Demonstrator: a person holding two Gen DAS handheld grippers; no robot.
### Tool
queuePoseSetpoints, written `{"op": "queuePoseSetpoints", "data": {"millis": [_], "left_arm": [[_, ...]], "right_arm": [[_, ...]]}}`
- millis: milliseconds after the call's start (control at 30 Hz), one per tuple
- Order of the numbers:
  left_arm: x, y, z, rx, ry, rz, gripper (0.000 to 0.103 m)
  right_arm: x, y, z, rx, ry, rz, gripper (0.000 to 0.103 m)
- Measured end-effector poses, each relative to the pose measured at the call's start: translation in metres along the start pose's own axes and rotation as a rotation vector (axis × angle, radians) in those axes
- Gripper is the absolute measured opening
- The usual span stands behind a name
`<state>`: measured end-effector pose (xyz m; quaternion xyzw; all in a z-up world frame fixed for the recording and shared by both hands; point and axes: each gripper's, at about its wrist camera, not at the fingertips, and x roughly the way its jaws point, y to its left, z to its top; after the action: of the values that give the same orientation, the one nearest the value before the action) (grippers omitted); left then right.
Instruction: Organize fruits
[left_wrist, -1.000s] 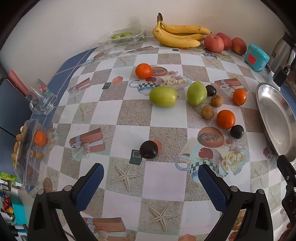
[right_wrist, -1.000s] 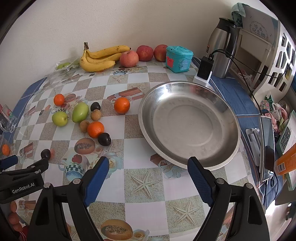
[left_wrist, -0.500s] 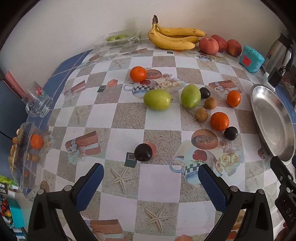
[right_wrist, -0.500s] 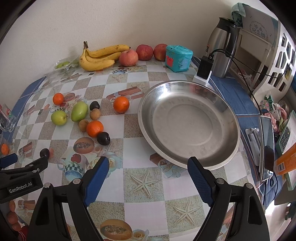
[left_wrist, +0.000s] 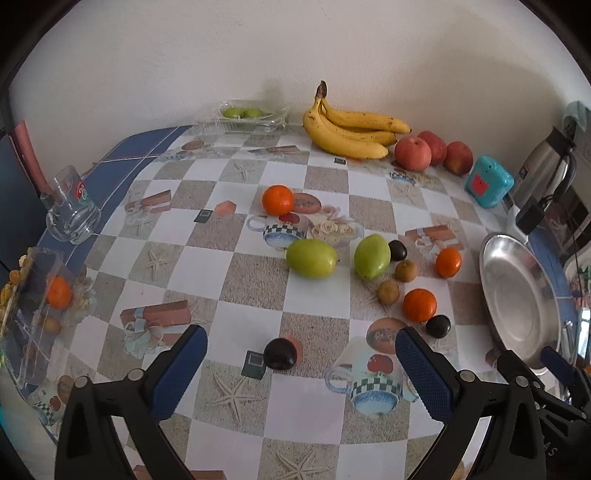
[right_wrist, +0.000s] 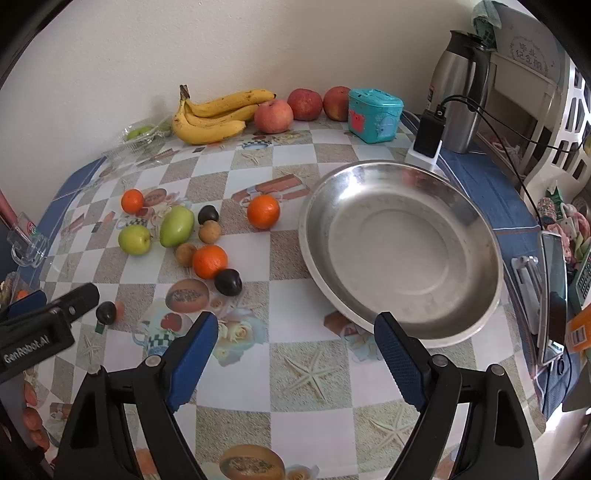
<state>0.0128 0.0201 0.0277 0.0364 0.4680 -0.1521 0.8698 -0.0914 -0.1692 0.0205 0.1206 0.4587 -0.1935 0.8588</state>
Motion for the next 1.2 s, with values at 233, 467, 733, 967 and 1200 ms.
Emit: {"op": "queuePoseSetpoints", "data": {"millis": [233, 467, 733, 967, 1200], "left_arm": [[-0.002, 0.012, 0.007, -0.037, -0.065, -0.010, 0.103], [0.018, 0.020, 0.004, -0.059, 0.024, -0.037, 0.103], [0.044, 0.024, -0.010, -0.076, 0.141, 0.019, 0.103], [0.061, 0.027, -0.016, -0.098, 0.194, 0.028, 0.098], [0.072, 0.021, -0.018, -0.079, 0.234, 0.011, 0.088]], "right_arm": [[0.002, 0.005, 0.016, 0.046, -0.051, 0.060, 0.087], [0.016, 0.015, 0.032, 0.075, -0.010, 0.196, 0.102], [0.036, 0.038, 0.042, 0.004, 0.014, 0.190, 0.102], [0.064, 0.038, 0.038, -0.017, 0.098, 0.162, 0.079], [0.084, 0.037, 0.028, -0.022, 0.179, 0.165, 0.062]]}}
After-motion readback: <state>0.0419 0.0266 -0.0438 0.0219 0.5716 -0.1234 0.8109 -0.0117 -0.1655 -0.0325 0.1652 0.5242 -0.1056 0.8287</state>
